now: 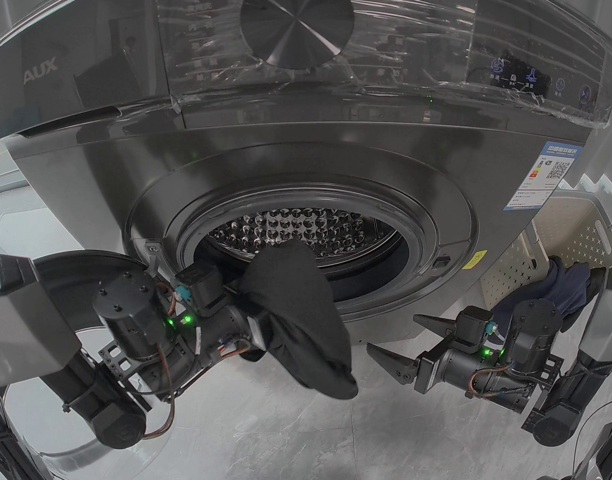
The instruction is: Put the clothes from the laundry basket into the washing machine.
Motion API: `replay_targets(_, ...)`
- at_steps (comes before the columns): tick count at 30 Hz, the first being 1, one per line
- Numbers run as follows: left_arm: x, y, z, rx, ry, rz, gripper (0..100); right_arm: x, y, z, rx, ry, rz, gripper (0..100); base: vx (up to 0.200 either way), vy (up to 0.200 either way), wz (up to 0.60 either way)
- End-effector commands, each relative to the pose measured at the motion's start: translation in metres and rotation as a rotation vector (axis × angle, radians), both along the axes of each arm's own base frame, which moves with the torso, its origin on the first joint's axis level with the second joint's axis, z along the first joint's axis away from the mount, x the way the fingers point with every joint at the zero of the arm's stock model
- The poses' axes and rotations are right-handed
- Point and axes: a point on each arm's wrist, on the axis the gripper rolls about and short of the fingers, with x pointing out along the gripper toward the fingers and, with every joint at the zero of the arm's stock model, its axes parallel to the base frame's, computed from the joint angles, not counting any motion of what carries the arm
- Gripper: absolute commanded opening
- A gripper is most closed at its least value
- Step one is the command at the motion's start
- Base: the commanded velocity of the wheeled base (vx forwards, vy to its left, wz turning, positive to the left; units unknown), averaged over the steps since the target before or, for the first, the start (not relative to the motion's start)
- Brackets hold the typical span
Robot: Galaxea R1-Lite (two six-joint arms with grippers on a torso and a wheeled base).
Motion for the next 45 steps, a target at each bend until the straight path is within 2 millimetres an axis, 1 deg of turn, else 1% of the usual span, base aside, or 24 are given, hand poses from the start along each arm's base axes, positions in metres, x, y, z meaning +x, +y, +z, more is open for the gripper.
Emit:
replay_targets(1, 0.036, -0.028, -0.010, -0.029, -0.029, 0.000, 0, -0.011, 0.006, 0.004, 0.007, -0.006, 0.042, 100, 0.000, 0.000, 0.00)
replay_targets(6, 0.066, -0.049, -0.024, -0.058, -0.043, 0.022, 0, -0.016, 0.010, 0.005, 0.009, -0.008, 0.053, 100, 0.000, 0.000, 0.00)
replay_targets(11, 0.091, -0.063, -0.040, -0.075, -0.054, 0.041, 0, -0.019, 0.010, 0.003, -0.001, 0.004, 0.062, 100, 0.000, 0.000, 0.00)
replay_targets(15, 0.114, -0.065, -0.047, -0.073, -0.048, 0.086, 0, -0.020, 0.008, 0.000, -0.010, 0.012, 0.061, 100, 0.000, 0.000, 0.00)
replay_targets(16, 0.116, -0.066, -0.047, -0.074, -0.048, 0.091, 0, -0.020, 0.008, 0.000, -0.010, 0.012, 0.061, 100, 0.000, 0.000, 0.00)
replay_targets(19, 0.136, -0.070, -0.040, -0.082, -0.058, 0.115, 0, -0.020, 0.008, 0.001, -0.009, 0.011, 0.062, 100, 0.000, 0.000, 0.00)
replay_targets(20, 0.136, -0.071, -0.039, -0.082, -0.059, 0.115, 0, -0.020, 0.009, 0.001, -0.009, 0.011, 0.064, 100, 0.000, 0.000, 0.00)
replay_targets(22, 0.151, -0.078, -0.030, -0.087, -0.063, 0.130, 0, -0.020, 0.009, 0.001, -0.009, 0.011, 0.064, 100, 0.000, 0.000, 0.00)
replay_targets(24, 0.158, -0.082, -0.025, -0.088, -0.067, 0.132, 0, -0.021, 0.009, 0.000, -0.010, 0.012, 0.065, 100, 0.000, 0.000, 0.00)
replay_targets(25, 0.158, -0.082, -0.025, -0.088, -0.067, 0.132, 0, -0.021, 0.009, 0.000, -0.010, 0.012, 0.065, 100, 0.000, 0.000, 0.00)
replay_targets(26, 0.164, -0.087, -0.026, -0.085, -0.060, 0.130, 0, -0.021, 0.010, 0.001, -0.007, 0.009, 0.068, 100, 0.000, 0.000, 0.00)
replay_targets(27, 0.164, -0.087, -0.026, -0.085, -0.060, 0.130, 0, -0.021, 0.010, 0.001, -0.007, 0.009, 0.068, 100, 0.000, 0.000, 0.00)
replay_targets(29, 0.179, -0.094, -0.036, -0.091, -0.069, 0.146, 0, -0.021, 0.010, 0.002, -0.005, 0.006, 0.068, 100, 0.000, 0.000, 0.00)
replay_targets(33, 0.203, -0.094, -0.038, -0.120, -0.116, 0.218, 0, -0.022, 0.009, 0.002, -0.006, 0.007, 0.068, 100, 0.000, 0.000, 0.00)
replay_targets(34, 0.204, -0.094, -0.037, -0.121, -0.117, 0.219, 0, -0.022, 0.009, 0.002, -0.006, 0.007, 0.068, 100, 0.000, 0.000, 0.00)
replay_targets(36, 0.214, -0.094, -0.027, -0.143, -0.140, 0.251, 0, -0.021, 0.009, 0.001, -0.008, 0.010, 0.068, 100, 0.000, 0.000, 0.00)
replay_targets(38, 0.217, -0.092, -0.020, -0.152, -0.149, 0.269, 0, -0.021, 0.010, 0.001, -0.009, 0.011, 0.068, 100, 0.000, 0.000, 0.00)
replay_targets(43, 0.218, -0.089, -0.017, -0.154, -0.146, 0.280, 0, -0.021, 0.010, 0.000, -0.010, 0.012, 0.068, 100, 0.000, 0.000, 0.00)
replay_targets(44, 0.219, -0.086, -0.019, -0.150, -0.140, 0.291, 100, -0.021, 0.010, 0.000, -0.009, 0.011, 0.068, 100, 0.000, 0.000, 0.00)
replay_targets(45, 0.217, -0.085, -0.019, -0.150, -0.128, 0.292, 100, -0.020, 0.010, 0.001, -0.008, 0.010, 0.067, 100, 0.000, 0.000, 0.00)
